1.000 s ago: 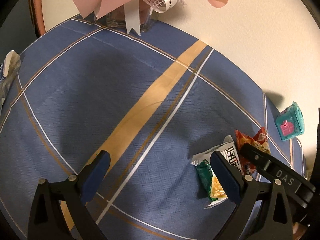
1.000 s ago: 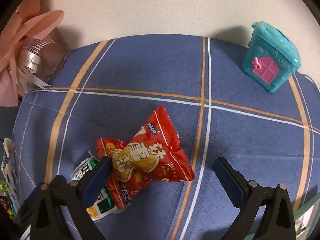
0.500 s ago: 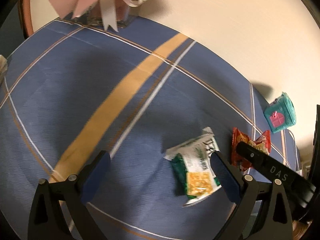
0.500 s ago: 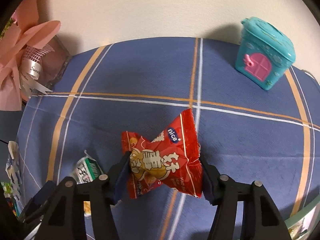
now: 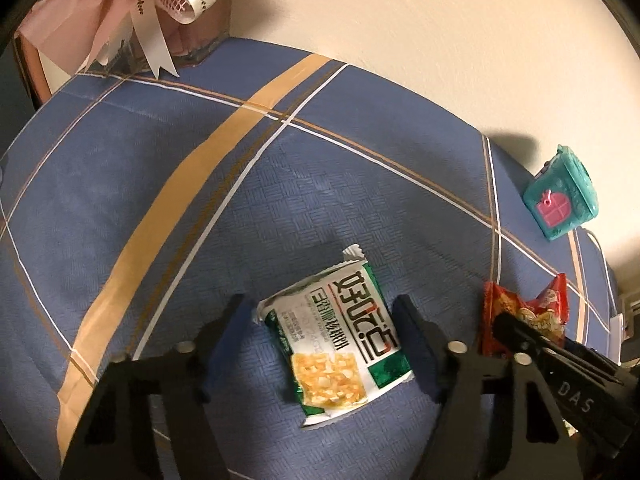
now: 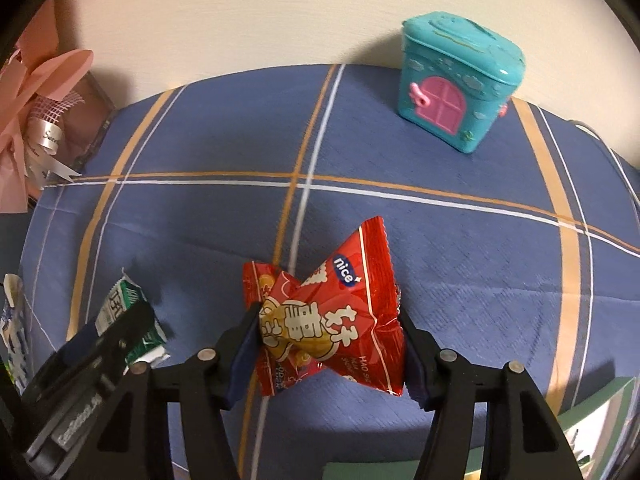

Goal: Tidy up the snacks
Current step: 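Grasp the green-white cracker pack with the left tool while the right grasps the red candy bag, then carry the cracker pack and candy bag over the tray with both tools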

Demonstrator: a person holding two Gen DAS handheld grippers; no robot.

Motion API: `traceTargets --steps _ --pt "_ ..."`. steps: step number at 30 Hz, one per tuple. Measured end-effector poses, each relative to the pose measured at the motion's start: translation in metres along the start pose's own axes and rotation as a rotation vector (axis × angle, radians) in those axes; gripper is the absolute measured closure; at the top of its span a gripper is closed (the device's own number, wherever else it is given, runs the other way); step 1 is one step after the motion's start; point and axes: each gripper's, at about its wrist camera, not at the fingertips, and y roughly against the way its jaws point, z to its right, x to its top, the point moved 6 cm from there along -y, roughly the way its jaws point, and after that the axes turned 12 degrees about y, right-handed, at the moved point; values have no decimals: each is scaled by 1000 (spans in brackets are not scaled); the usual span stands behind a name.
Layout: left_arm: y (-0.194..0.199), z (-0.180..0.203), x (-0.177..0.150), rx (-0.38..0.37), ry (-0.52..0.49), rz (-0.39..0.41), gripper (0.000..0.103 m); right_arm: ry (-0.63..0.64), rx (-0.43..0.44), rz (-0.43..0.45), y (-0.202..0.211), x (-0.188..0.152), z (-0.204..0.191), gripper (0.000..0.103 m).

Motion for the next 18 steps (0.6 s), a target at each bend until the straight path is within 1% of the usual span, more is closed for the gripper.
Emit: traceTargets --steps 1,3,6,10,13,18 --pt "0 0 0 3 0 1 39 -1 2 -1 1 -1 1 40" --pt "2 -1 1 -1 6 0 43 -4 0 -2 3 -3 3 41" --pt "5 -4 0 -12 17 -6 47 -18 6 -2 3 -4 3 42" --pt "9 -7 -4 -23 32 -21 47 -36 15 -6 3 -5 3 42" --pt "11 -8 -2 -17 37 -22 48 -45 16 -8 6 -9 2 42" --pt "24 -9 -3 -3 22 -13 48 -55 24 -5 18 -21 1 42"
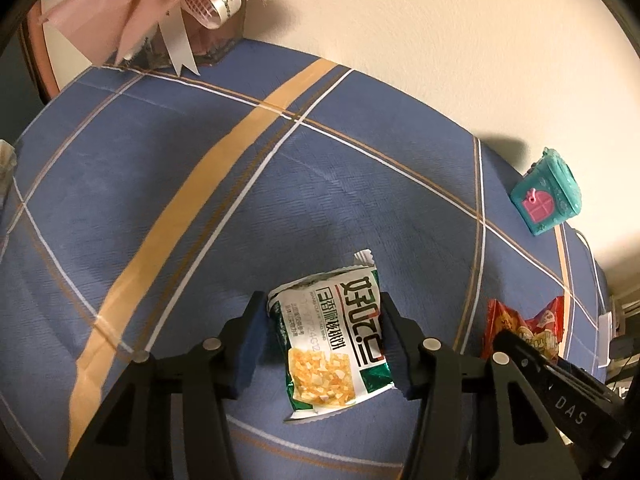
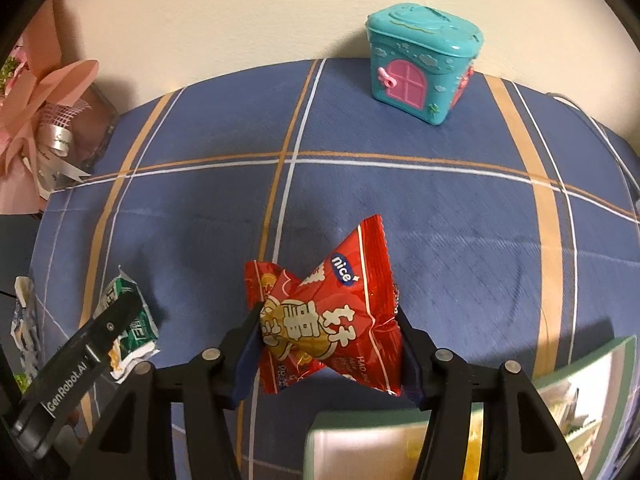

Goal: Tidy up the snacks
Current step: 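Carry the cracker pack and candy bag over the tray with both tools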

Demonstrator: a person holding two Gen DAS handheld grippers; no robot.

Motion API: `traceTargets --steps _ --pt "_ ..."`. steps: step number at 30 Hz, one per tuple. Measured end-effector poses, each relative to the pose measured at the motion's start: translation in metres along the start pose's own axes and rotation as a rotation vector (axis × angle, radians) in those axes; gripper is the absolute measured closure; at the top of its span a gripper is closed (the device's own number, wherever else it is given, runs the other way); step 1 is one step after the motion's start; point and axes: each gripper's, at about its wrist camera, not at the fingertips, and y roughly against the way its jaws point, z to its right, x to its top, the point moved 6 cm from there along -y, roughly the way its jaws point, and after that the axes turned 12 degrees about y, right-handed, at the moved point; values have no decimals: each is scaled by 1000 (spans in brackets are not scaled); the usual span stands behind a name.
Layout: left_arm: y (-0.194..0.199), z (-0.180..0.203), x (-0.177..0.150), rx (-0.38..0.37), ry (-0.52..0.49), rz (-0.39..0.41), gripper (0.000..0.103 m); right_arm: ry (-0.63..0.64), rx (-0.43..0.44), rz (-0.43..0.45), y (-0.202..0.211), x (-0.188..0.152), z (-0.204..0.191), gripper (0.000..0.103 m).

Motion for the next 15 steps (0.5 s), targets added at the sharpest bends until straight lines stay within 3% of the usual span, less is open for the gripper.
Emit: traceTargets --steps 8,15 --pt "36 -4 -18 25 -33 22 48 -22 33 27 30 -17 -4 42" --pt "65 -4 -39 -19 -22 1 48 -53 57 47 63 -45 -11 42"
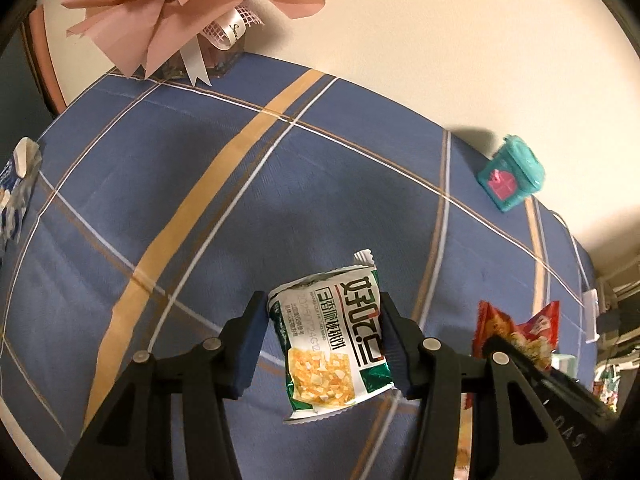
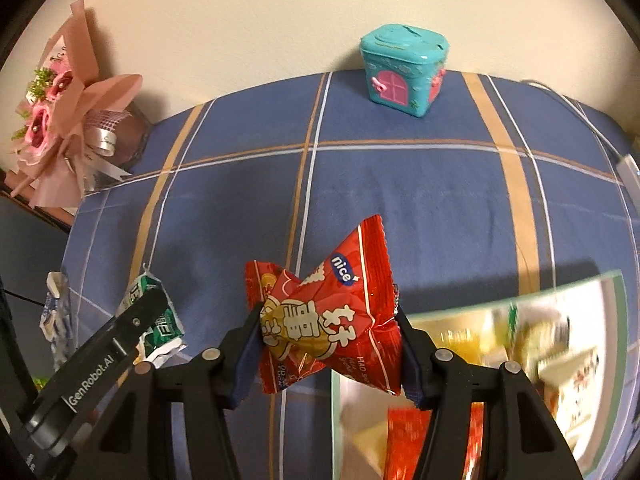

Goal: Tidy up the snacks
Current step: 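Carry the cracker pack and candy bag over the tray with both tools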

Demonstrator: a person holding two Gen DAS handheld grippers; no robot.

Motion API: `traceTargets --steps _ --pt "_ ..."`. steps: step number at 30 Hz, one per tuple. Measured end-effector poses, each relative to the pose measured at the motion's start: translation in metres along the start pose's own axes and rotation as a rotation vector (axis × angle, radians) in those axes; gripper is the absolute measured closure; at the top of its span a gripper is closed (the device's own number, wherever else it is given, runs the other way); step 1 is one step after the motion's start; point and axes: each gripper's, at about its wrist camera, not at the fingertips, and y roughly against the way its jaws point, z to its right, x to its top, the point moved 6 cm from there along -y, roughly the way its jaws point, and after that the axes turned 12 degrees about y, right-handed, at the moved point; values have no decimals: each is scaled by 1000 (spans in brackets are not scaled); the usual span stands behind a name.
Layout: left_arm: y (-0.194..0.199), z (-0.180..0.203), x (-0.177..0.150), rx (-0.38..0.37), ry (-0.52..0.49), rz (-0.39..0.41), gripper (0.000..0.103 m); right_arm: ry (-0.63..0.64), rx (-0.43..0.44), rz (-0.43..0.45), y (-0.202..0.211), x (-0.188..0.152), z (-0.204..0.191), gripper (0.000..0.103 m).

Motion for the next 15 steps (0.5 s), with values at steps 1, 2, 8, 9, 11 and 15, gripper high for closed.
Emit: traceTargets --steps 1,2,8,9,11,15 --pt "5 0 -3 -4 -1 -1 48 -5 0 -1 4 -6 0 42" --pt "9 0 -6 -7 -2 -1 48 -7 -2 0 7 -11 -1 42" --pt "34 -10 -26 -13 9 0 48 -3 -33 36 35 -39 1 42" --pt "38 -11 -32 -14 6 -1 48 -5 -32 42 38 -43 1 42" --pt "44 -12 -40 -9 -7 1 48 -16 -25 58 47 -51 1 42" --pt "59 -11 -50 -13 -29 18 48 -28 -27 77 60 -70 3 42"
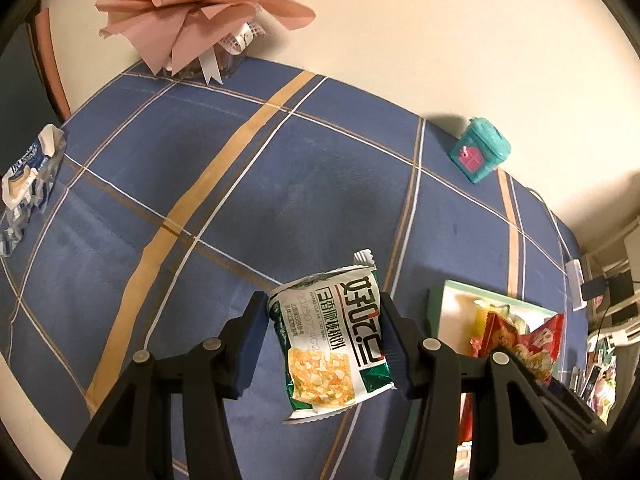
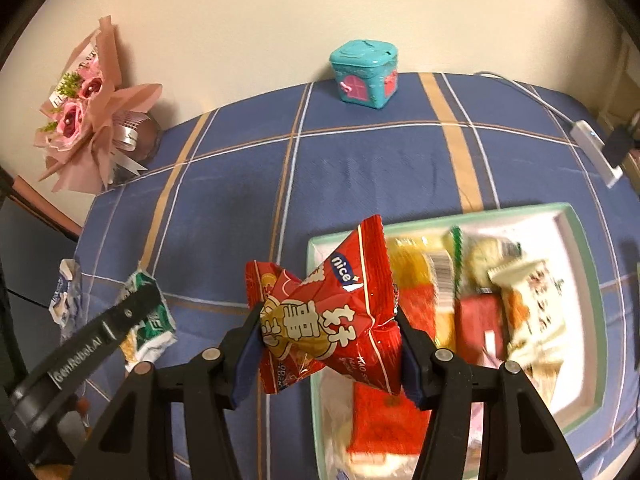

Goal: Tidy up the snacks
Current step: 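Carry the cracker pack and candy bag over the tray with both tools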

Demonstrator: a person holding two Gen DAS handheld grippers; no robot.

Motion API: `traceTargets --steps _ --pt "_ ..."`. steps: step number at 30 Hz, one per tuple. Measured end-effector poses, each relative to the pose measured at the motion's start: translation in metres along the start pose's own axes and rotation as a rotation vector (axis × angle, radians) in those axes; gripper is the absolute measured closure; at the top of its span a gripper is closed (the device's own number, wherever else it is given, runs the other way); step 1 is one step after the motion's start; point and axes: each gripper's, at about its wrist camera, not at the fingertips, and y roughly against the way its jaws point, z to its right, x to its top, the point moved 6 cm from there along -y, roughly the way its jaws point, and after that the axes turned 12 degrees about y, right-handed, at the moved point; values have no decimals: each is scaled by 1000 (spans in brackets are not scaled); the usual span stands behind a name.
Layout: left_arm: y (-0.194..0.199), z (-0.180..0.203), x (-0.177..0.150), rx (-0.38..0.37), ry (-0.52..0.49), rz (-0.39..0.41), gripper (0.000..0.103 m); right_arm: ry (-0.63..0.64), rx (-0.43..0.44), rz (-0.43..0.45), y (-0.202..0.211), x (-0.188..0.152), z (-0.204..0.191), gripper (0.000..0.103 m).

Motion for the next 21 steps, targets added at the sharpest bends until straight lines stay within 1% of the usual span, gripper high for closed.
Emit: traceTargets --steps 7,11,15,21 --pt "26 4 -17 -2 -37 42 48 -28 7 20 15 -28 10 42" --pt "35 8 -24 -7 -50 54 48 -23 -22 12 20 -41 14 42" --pt "39 13 -33 -6 -59 61 48 -29 -19 16 27 -47 18 42" --pt "42 24 -43 -1 -75 68 48 -1 -27 50 43 -50 22 42"
